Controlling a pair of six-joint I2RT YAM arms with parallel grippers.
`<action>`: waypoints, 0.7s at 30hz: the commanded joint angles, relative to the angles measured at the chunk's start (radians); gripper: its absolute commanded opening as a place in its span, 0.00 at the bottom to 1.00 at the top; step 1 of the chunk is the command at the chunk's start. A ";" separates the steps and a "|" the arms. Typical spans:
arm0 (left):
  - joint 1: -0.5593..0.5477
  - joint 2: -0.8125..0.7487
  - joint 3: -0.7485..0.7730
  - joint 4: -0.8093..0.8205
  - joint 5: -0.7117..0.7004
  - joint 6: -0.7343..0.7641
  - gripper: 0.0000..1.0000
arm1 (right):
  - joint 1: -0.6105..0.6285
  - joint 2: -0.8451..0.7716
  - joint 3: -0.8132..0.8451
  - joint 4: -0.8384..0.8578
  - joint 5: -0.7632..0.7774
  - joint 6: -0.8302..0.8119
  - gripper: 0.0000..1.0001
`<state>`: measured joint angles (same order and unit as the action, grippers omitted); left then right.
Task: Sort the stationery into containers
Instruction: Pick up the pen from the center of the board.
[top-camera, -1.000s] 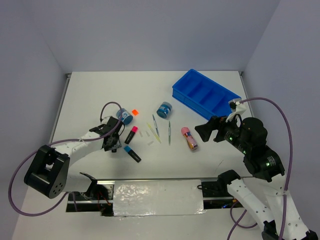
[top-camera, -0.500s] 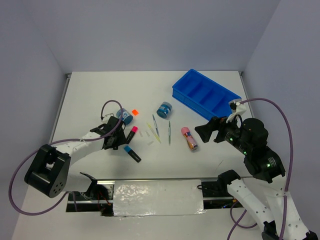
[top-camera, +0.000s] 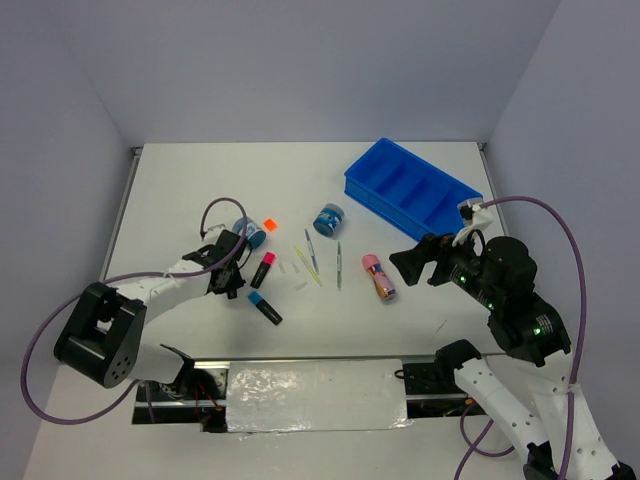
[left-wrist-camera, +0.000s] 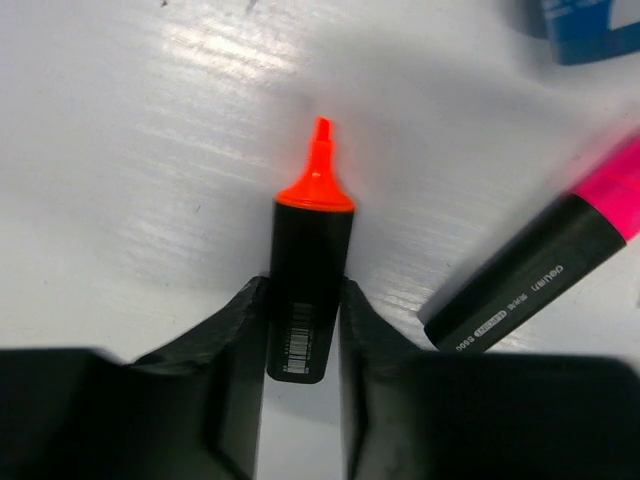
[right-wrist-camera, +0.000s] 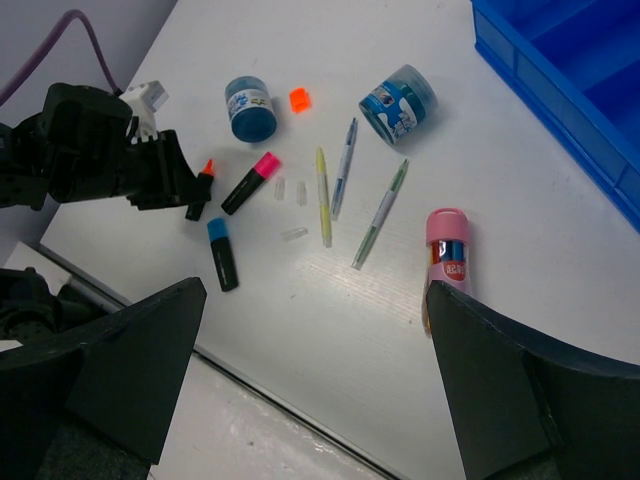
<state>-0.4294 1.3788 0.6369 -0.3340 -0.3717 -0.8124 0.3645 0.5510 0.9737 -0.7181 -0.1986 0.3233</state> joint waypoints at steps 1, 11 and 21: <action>0.003 0.069 -0.066 -0.036 0.094 -0.030 0.30 | 0.007 -0.010 0.010 0.037 -0.010 -0.013 1.00; 0.001 -0.107 -0.074 -0.086 0.099 -0.047 0.00 | 0.008 -0.030 -0.026 0.086 -0.059 -0.006 1.00; -0.009 -0.498 0.067 -0.263 0.132 0.027 0.00 | 0.008 0.007 -0.081 0.196 -0.110 0.026 1.00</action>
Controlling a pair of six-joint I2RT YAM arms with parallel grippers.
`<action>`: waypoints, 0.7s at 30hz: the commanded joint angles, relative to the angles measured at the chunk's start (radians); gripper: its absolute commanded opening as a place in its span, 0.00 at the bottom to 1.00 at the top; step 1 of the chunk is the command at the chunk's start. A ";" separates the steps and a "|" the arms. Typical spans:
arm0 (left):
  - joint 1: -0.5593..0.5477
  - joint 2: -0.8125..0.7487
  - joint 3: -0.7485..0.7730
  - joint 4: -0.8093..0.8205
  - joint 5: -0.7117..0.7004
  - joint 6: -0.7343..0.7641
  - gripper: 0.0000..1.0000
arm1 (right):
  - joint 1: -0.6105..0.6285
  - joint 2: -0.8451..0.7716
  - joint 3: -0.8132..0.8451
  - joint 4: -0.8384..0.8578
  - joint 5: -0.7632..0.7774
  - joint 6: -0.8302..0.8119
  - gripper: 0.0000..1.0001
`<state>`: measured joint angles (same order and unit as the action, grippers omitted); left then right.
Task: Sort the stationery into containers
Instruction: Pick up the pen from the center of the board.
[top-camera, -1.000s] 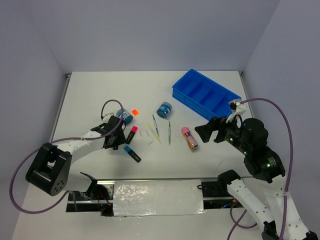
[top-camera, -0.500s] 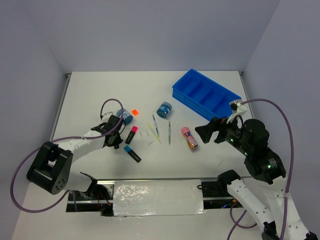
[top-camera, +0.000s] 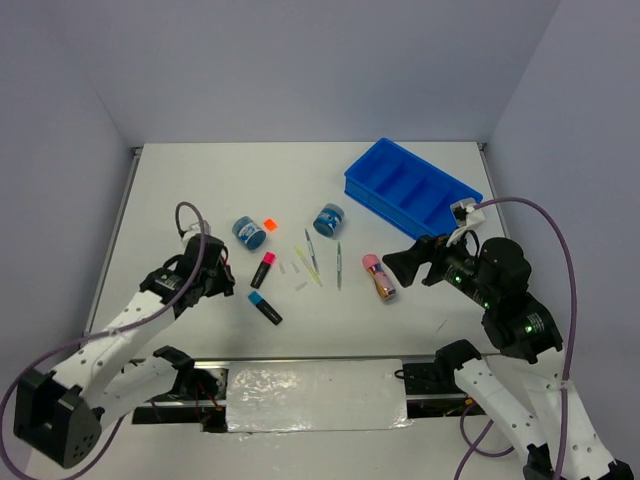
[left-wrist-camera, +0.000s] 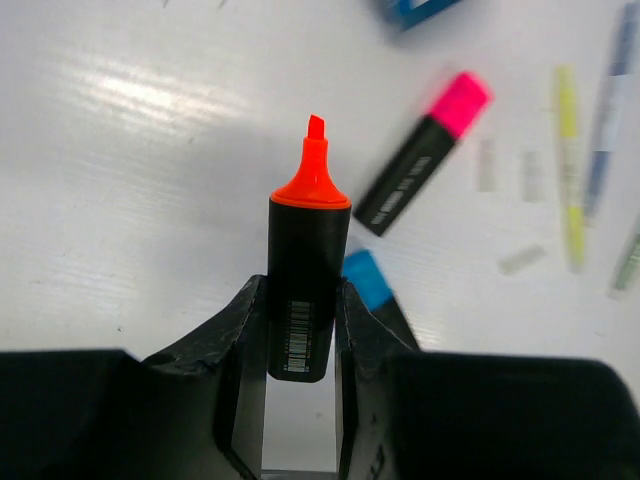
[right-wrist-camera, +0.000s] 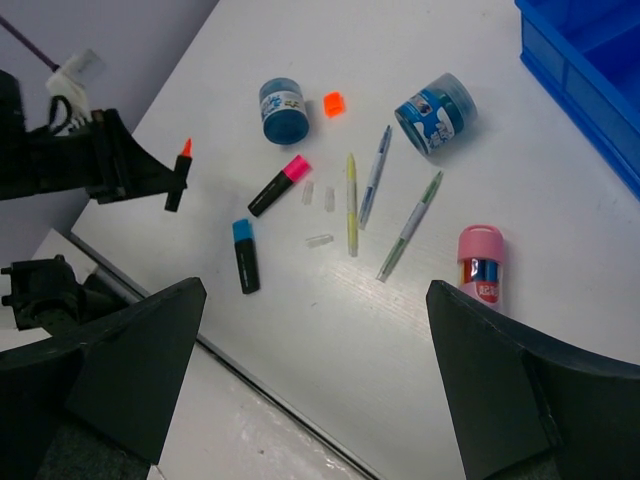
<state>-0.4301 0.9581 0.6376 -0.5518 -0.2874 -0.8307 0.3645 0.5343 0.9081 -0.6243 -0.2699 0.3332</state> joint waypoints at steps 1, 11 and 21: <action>-0.009 -0.128 0.080 -0.059 0.056 0.057 0.00 | 0.008 0.050 -0.015 0.115 -0.043 0.018 1.00; -0.010 -0.249 0.379 -0.178 0.099 0.301 0.00 | 0.072 0.496 0.182 0.219 0.024 0.056 1.00; -0.018 -0.421 0.279 -0.052 -0.016 0.435 0.00 | 0.238 1.039 0.704 0.144 0.268 0.072 0.99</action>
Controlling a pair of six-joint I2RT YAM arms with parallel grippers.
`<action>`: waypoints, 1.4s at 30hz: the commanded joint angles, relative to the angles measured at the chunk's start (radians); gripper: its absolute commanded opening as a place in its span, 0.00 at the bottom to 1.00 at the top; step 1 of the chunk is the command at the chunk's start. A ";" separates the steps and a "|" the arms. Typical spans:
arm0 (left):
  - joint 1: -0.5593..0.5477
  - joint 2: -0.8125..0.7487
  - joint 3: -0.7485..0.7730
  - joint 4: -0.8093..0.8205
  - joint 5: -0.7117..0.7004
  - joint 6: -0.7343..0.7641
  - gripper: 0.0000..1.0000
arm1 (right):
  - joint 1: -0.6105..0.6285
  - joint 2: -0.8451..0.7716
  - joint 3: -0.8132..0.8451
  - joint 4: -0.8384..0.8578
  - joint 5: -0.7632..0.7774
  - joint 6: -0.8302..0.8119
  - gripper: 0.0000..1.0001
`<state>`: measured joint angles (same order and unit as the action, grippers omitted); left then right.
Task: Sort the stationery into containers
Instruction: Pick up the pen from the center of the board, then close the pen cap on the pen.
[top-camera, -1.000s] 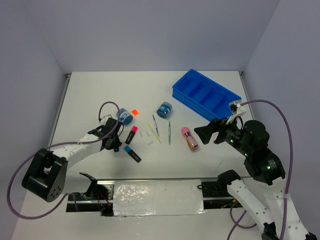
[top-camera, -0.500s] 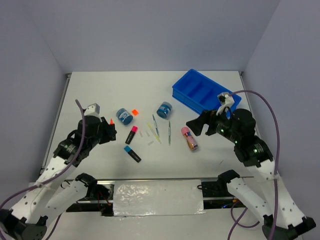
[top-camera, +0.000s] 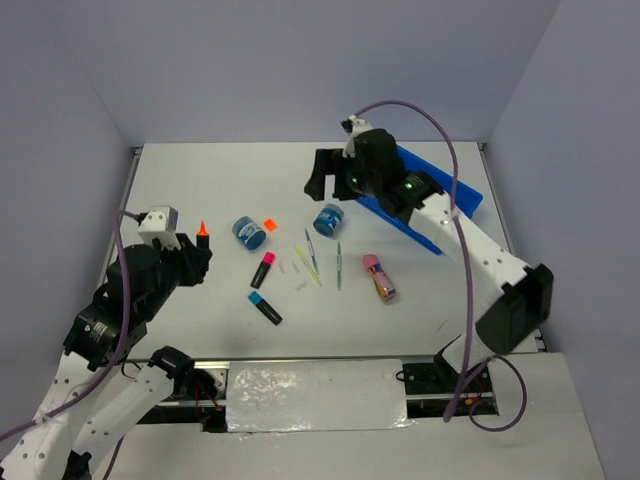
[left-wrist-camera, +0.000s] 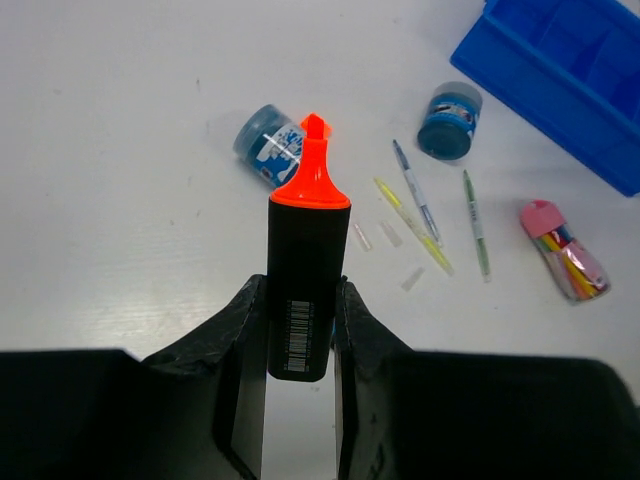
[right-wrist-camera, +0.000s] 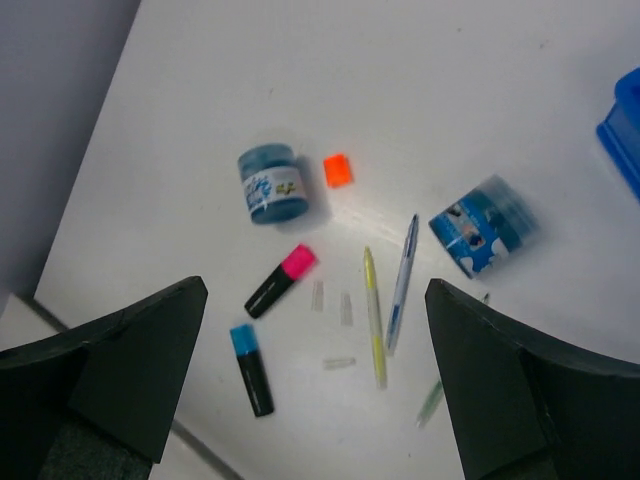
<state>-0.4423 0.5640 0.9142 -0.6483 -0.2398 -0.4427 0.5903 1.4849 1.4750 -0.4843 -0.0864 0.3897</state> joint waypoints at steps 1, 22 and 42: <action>-0.006 -0.038 0.002 0.035 -0.082 0.035 0.00 | 0.017 0.194 0.186 -0.014 0.112 0.014 0.97; -0.006 -0.038 -0.014 0.075 0.000 0.053 0.00 | 0.092 0.853 0.746 -0.096 0.004 -0.173 0.64; -0.006 -0.036 -0.012 0.067 -0.012 0.052 0.00 | 0.135 0.956 0.740 -0.048 0.004 -0.144 0.63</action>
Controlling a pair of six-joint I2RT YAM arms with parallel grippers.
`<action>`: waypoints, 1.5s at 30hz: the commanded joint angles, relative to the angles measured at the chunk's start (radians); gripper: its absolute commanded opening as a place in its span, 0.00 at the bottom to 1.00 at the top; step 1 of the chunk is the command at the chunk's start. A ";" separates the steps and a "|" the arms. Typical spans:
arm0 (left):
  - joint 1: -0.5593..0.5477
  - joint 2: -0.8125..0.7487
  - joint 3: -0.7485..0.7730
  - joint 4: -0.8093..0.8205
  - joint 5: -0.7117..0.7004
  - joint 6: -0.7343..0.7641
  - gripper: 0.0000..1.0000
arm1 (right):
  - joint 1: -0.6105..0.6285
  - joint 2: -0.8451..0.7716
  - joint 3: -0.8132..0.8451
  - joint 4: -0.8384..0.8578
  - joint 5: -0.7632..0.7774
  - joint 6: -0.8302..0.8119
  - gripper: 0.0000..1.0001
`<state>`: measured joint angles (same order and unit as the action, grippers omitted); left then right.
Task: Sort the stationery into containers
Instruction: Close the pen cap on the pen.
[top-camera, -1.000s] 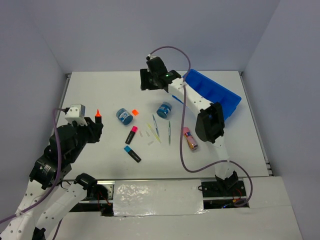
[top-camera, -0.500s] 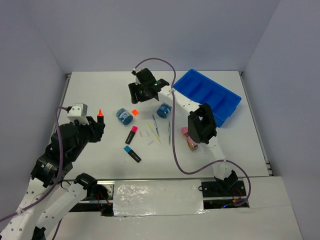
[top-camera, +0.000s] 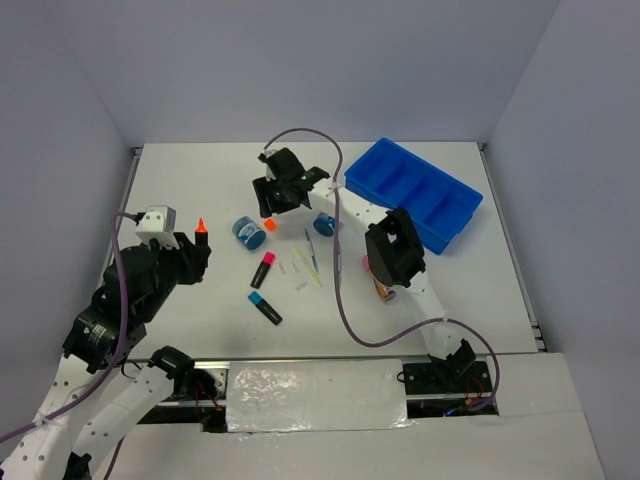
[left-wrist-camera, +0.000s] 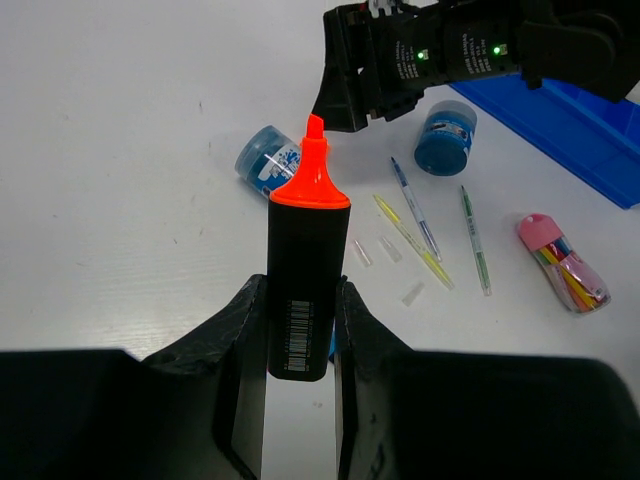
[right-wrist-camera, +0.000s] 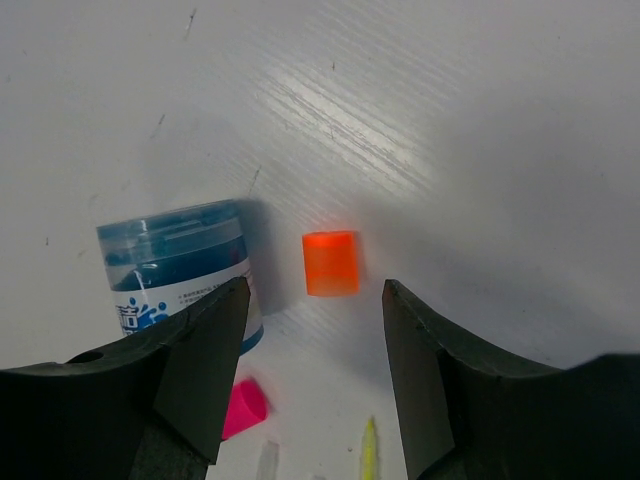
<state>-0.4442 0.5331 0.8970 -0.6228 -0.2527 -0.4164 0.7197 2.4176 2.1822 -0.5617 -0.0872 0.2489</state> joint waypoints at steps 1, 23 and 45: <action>-0.004 -0.004 0.005 0.041 0.001 0.025 0.00 | 0.007 0.026 0.033 0.031 0.000 -0.003 0.63; -0.004 -0.012 0.005 0.040 0.006 0.028 0.00 | 0.024 0.110 0.074 -0.030 0.064 -0.046 0.61; -0.004 -0.010 0.005 0.041 0.009 0.030 0.00 | 0.046 0.103 0.041 -0.027 0.124 -0.163 0.62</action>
<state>-0.4442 0.5323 0.8970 -0.6231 -0.2523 -0.4145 0.7448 2.5217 2.2162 -0.5884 0.0154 0.1341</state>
